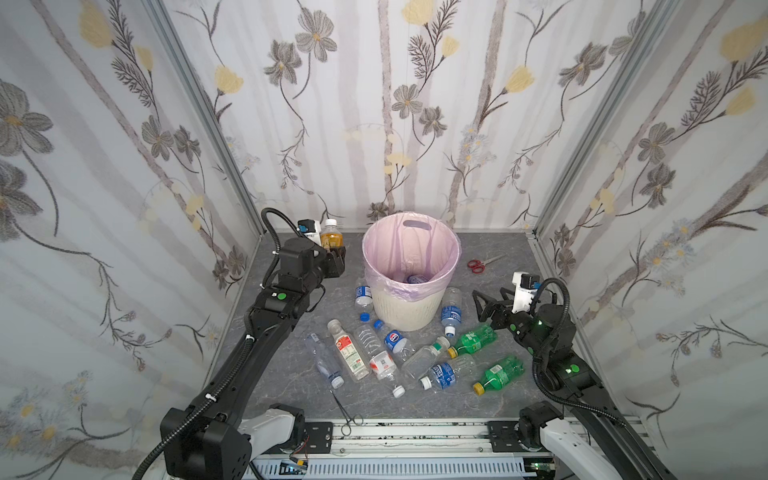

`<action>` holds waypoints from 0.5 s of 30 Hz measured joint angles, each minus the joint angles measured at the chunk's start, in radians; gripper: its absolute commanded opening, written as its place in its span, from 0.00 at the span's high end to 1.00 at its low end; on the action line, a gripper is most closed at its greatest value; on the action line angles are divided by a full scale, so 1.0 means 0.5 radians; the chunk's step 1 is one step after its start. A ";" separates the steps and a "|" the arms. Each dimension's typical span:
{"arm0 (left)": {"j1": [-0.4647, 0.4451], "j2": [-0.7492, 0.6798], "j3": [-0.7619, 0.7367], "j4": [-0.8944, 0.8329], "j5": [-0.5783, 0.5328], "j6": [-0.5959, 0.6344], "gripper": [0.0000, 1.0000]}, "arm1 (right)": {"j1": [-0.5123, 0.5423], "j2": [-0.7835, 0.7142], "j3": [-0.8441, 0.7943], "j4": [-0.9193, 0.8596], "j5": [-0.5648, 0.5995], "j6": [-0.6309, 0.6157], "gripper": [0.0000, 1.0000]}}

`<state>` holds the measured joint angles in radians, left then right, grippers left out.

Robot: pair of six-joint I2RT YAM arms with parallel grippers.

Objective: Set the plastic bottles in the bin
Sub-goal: 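Lift the yellow-red bottle with the left gripper and carry it over the bin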

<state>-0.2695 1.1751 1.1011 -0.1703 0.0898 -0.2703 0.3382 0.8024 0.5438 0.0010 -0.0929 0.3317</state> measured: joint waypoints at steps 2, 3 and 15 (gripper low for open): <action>-0.008 -0.002 0.056 -0.001 0.070 -0.034 0.44 | 0.000 0.008 0.000 0.004 -0.011 0.001 0.03; -0.018 0.001 0.087 -0.005 0.110 -0.042 0.44 | 0.000 0.008 0.000 0.004 -0.011 0.002 0.03; -0.253 0.105 0.368 -0.014 0.418 -0.088 0.43 | 0.000 -0.021 -0.003 -0.007 -0.011 0.014 0.03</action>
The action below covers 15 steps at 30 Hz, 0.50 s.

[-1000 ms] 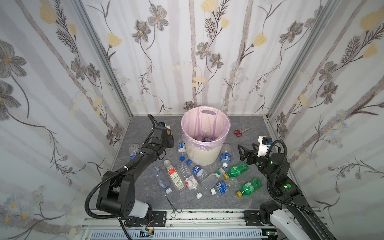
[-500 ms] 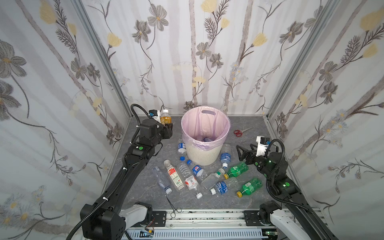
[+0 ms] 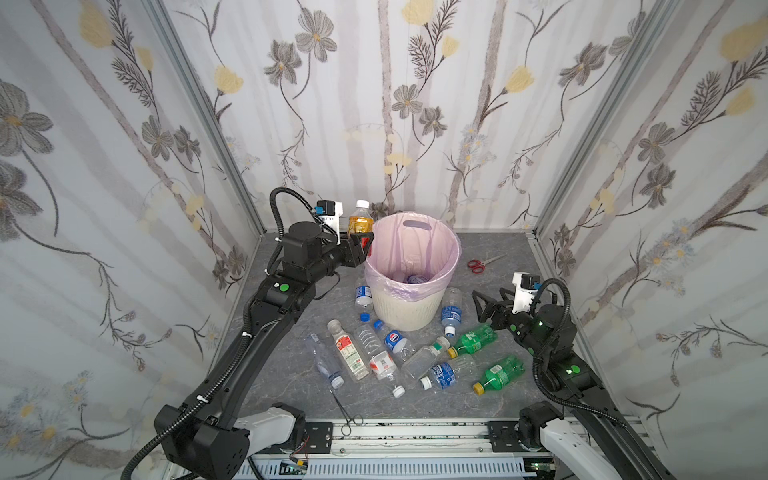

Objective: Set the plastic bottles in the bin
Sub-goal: 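Lift the yellow-red bottle with the left gripper and carry it over the bin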

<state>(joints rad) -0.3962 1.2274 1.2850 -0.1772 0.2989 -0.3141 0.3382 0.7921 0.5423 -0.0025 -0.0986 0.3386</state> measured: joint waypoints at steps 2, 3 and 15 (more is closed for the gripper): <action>-0.029 0.037 0.050 0.000 0.030 -0.008 0.43 | 0.000 0.002 -0.001 -0.005 0.000 0.000 0.03; -0.041 0.047 0.067 0.000 0.040 -0.012 0.43 | 0.000 0.002 -0.001 -0.005 0.000 0.000 0.03; -0.185 0.198 0.108 0.018 0.075 -0.031 0.42 | 0.000 0.007 -0.001 -0.006 0.000 0.000 0.03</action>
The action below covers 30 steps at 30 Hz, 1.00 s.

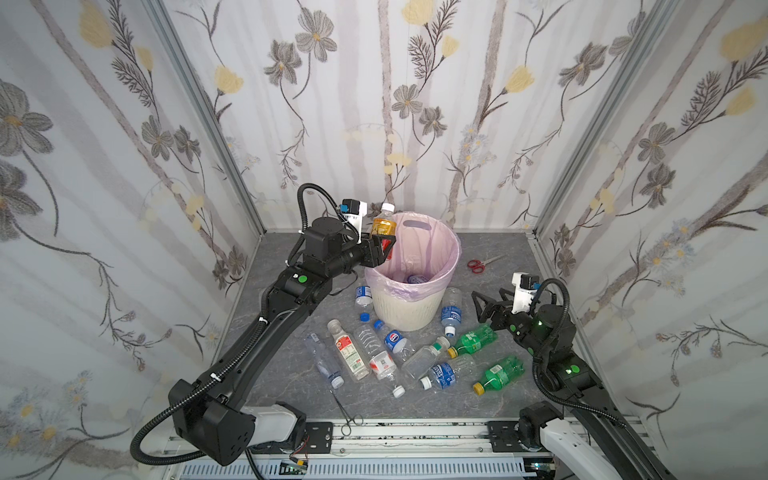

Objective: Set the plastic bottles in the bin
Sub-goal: 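Lift the yellow-red bottle with the left gripper and carry it over the bin, then open the left gripper to drop the yellow-red bottle into the bin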

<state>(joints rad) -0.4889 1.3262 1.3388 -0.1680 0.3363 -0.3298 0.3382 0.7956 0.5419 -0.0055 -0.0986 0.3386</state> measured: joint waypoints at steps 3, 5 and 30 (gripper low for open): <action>-0.022 0.024 0.000 0.002 0.000 -0.002 0.41 | 0.000 0.000 -0.004 -0.002 -0.001 0.000 0.02; -0.031 0.035 0.000 0.002 0.000 0.000 0.38 | 0.000 -0.001 -0.004 -0.002 0.000 0.000 0.02; 0.035 -0.216 -0.269 0.020 -0.345 0.185 0.12 | 0.000 -0.019 -0.007 -0.082 0.038 0.000 0.02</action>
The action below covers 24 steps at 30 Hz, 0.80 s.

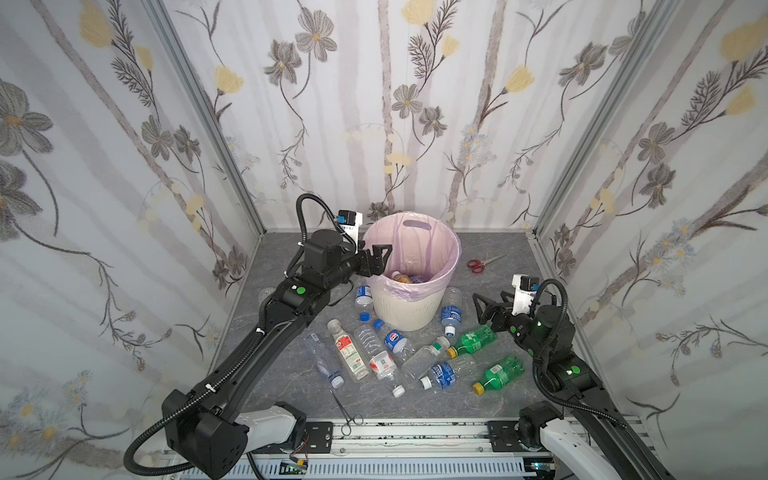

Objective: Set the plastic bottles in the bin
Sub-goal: 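Open the left gripper to drop the yellow-red bottle into the bin, then move the left gripper down to the clear blue-label water bottle beside the bin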

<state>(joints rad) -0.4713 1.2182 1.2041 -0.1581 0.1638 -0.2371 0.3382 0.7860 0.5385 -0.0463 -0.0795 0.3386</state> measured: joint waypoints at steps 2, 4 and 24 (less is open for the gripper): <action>0.079 -0.068 -0.035 -0.006 -0.068 0.005 0.12 | 0.000 0.000 0.000 0.000 0.000 -0.001 0.02; 0.188 -0.134 -0.073 -0.025 -0.115 0.011 0.12 | 0.000 0.000 0.000 0.000 0.000 -0.001 0.02; 0.816 -0.318 -0.401 -0.346 -0.304 0.121 0.12 | 0.000 0.024 -0.008 0.009 0.002 0.000 0.02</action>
<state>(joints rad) -0.0631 1.0592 1.0039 -0.3313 0.0116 -0.1768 0.3382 0.7982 0.5343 -0.0418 -0.0788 0.3386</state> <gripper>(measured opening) 0.875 0.981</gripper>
